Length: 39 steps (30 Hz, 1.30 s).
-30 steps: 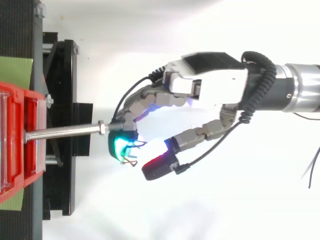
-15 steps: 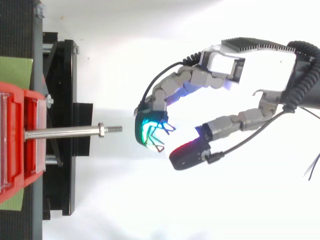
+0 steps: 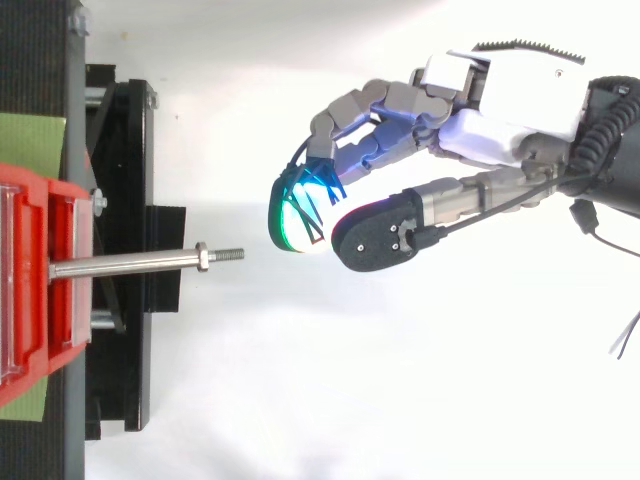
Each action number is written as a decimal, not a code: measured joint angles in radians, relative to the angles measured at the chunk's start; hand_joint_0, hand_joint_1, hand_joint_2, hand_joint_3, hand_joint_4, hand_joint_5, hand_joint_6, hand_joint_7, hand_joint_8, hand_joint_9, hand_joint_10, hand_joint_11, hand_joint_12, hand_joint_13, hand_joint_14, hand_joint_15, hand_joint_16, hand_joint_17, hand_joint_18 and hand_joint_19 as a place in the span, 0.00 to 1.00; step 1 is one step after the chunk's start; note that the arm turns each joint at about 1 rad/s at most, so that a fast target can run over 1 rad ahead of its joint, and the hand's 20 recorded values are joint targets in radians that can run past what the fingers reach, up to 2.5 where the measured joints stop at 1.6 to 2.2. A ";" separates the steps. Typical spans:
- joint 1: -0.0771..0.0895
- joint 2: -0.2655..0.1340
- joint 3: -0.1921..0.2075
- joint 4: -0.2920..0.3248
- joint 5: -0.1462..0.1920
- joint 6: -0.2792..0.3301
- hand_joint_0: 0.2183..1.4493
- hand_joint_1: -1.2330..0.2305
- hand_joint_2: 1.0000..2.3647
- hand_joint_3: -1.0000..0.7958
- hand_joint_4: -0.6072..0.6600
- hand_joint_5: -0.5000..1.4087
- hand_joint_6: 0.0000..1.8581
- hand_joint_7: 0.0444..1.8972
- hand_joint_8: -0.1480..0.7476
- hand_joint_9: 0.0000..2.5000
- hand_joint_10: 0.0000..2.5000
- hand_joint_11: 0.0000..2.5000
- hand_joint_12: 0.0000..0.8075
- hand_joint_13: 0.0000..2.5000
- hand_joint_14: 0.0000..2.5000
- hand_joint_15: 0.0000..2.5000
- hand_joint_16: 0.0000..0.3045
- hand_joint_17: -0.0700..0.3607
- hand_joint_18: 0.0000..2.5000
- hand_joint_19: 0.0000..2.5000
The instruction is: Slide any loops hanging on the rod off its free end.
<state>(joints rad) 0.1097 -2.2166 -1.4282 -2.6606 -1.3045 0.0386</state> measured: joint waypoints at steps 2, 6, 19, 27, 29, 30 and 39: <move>0.003 0.000 0.007 -0.024 0.002 0.025 0.39 0.29 0.01 0.35 0.49 0.17 0.50 0.47 0.49 0.28 0.00 0.04 0.41 0.26 0.00 0.02 0.13 0.37 0.25 0.05; 0.007 0.000 0.011 -0.040 0.003 0.042 0.42 0.28 0.00 0.33 0.45 0.17 0.51 0.47 0.49 0.27 0.00 0.04 0.41 0.26 0.00 0.01 0.13 0.37 0.26 0.04; 0.022 0.000 0.012 -0.047 0.027 0.081 0.35 0.35 0.00 0.32 0.55 0.18 0.50 0.49 0.50 0.30 0.00 0.04 0.41 0.26 0.00 0.02 0.13 0.37 0.26 0.07; 0.032 0.000 0.012 -0.054 0.044 0.093 0.33 0.46 0.01 0.33 0.57 0.19 0.47 0.53 0.50 0.32 0.00 0.03 0.42 0.26 0.00 0.03 0.14 0.38 0.25 0.09; 0.034 0.000 0.012 -0.054 0.048 0.093 0.32 0.44 0.01 0.36 0.58 0.20 0.47 0.55 0.49 0.33 0.00 0.03 0.42 0.27 0.00 0.03 0.14 0.38 0.26 0.09; 0.034 0.000 0.012 -0.053 0.049 0.093 0.32 0.44 0.01 0.37 0.58 0.20 0.46 0.54 0.49 0.33 0.00 0.03 0.42 0.27 0.00 0.03 0.14 0.38 0.26 0.10; 0.036 0.000 0.012 -0.053 0.051 0.093 0.36 0.27 0.01 0.43 0.54 0.18 0.50 0.54 0.54 0.32 0.00 0.07 0.44 0.28 0.00 0.03 0.15 0.40 0.29 0.07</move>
<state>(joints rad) 0.1458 -2.2166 -1.4158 -2.7136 -1.2533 0.1320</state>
